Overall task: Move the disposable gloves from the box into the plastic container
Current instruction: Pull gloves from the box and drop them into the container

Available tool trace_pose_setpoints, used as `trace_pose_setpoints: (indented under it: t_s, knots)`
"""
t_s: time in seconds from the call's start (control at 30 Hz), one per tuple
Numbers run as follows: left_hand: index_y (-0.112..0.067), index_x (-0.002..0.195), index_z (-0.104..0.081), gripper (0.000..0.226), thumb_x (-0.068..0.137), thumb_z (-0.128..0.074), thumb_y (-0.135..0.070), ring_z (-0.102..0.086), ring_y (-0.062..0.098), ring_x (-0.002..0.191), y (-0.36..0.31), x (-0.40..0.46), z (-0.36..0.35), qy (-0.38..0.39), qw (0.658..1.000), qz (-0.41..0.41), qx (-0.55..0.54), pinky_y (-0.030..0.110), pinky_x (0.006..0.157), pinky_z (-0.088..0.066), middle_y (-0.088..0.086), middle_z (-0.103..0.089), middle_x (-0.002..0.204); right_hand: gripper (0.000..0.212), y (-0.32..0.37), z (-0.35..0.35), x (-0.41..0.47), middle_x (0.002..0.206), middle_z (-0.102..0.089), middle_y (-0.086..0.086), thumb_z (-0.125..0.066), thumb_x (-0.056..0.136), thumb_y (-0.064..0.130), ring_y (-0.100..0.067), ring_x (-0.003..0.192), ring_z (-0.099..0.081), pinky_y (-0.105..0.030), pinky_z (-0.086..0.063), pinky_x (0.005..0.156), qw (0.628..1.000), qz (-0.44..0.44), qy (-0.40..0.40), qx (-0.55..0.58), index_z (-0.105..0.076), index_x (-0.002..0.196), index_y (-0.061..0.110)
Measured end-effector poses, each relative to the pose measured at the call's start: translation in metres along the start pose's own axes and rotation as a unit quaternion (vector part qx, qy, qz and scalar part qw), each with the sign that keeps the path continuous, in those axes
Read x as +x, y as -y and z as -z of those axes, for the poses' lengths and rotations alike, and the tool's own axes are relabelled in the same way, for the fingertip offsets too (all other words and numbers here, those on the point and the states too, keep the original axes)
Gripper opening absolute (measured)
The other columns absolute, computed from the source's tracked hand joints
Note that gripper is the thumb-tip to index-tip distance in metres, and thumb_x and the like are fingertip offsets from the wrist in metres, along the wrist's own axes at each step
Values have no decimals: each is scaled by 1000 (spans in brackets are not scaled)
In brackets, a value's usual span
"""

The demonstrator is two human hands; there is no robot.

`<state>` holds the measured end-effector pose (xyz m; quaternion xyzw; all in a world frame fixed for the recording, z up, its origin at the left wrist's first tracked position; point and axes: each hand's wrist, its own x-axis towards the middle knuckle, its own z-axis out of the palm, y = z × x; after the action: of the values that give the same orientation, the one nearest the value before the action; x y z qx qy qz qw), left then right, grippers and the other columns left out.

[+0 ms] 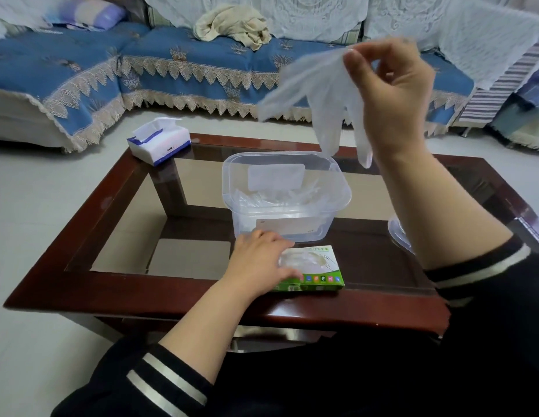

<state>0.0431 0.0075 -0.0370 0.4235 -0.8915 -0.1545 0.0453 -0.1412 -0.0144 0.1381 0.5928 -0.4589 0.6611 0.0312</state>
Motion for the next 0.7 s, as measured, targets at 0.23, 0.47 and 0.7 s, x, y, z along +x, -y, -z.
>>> trace_pose_setpoints:
  t_s: [0.23, 0.47, 0.7]
  knots:
    - [-25, 117, -65, 31, 91, -60, -42, -47, 15, 109, -11, 8, -1, -17, 998, -29, -48, 27, 79, -35, -6, -55, 110, 17, -75, -61, -37, 89, -61, 8, -66, 88, 31, -4, 74, -49, -23, -38, 67, 884, -28, 385, -263, -71, 96, 17]
    - [-21, 103, -70, 22, 93, -58, -37, -51, 20, 105, -13, 15, -1, -42, 998, -14, -50, 32, 80, -42, -2, -61, 106, 17, -125, -93, -56, 103, -66, 4, -65, 89, 32, -17, 91, -60, -37, -52, 82, 711, -46, 604, -358, -69, 102, 23]
    - [-21, 103, -70, 19, 95, -55, -30, -52, 20, 104, -10, 21, -5, -55, 997, -23, -38, 29, 72, -37, -3, -62, 105, 42, -151, -107, -66, 105, -63, -6, -70, 86, 19, -16, 70, -63, -24, -48, 63, 624, -154, 679, -354, -58, 126, 18]
